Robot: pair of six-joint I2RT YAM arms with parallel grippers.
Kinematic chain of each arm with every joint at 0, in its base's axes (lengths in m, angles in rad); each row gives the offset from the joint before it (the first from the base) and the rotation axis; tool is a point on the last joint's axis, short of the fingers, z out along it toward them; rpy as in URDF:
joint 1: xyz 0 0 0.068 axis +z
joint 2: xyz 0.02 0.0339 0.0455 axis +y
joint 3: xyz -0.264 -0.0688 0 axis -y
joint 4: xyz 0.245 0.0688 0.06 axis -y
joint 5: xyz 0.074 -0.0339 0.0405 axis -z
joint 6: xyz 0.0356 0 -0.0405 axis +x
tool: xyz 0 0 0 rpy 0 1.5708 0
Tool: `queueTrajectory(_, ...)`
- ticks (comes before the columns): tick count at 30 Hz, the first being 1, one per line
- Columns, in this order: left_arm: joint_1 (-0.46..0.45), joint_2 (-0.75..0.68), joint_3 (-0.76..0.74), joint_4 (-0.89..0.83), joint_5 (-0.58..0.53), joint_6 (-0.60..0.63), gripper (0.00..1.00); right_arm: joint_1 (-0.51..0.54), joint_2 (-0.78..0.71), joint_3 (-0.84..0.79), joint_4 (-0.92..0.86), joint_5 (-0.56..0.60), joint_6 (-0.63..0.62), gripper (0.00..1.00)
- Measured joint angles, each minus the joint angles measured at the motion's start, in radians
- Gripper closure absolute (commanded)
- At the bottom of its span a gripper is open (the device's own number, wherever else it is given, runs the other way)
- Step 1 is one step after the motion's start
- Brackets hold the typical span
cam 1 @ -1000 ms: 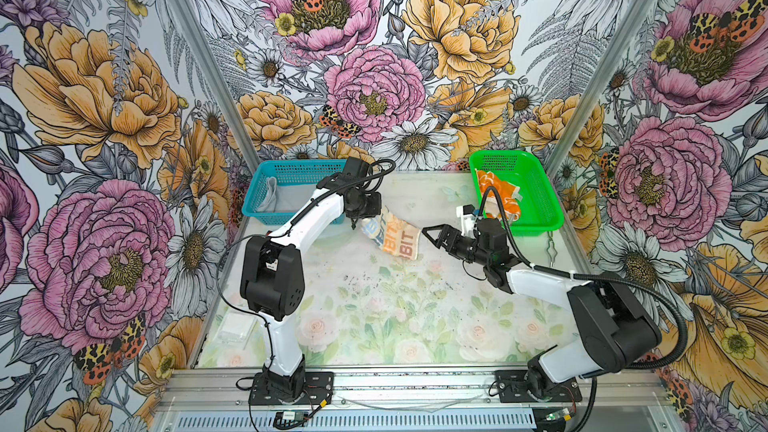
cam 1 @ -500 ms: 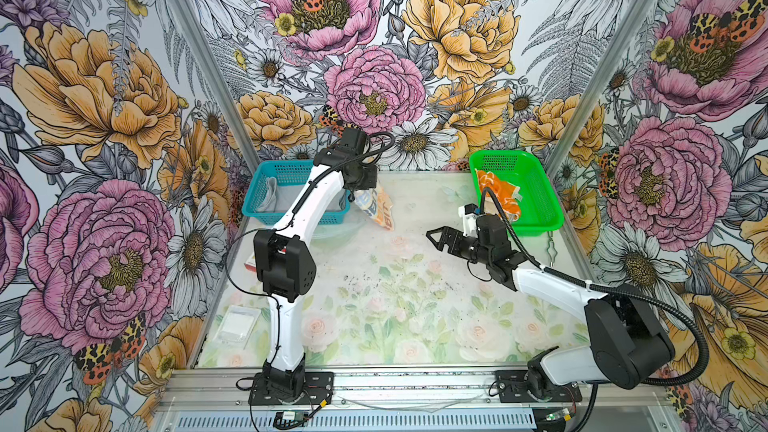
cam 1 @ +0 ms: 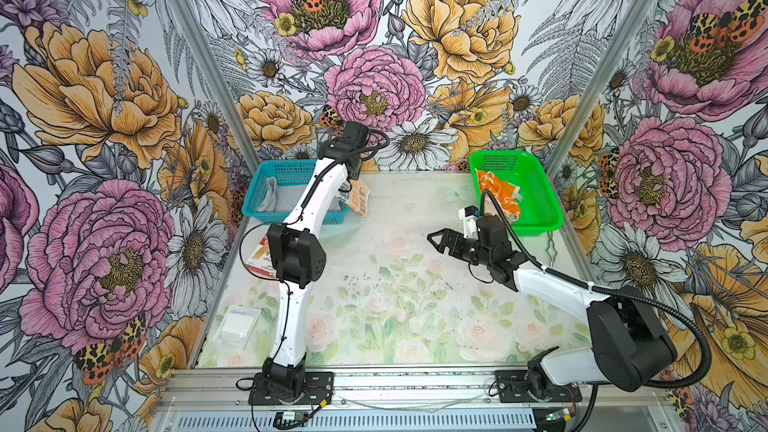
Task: Fold and stack the towels
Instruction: 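Carry the towel to the teal basket and lower it with the left gripper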
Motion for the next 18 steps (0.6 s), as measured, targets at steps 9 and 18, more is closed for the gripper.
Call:
queueTrajectory(9,0.029,0.056,0.085,-0.012,-0.095,0.077,1.0,0.001,-0.006,0.007,-0.04,0.0,-0.009,0.06)
queueTrajectory(18,0.111,0.065,0.09,-0.012,-0.144,0.098,1.0,0.028,0.014,0.06,-0.06,0.0,-0.011,0.07)
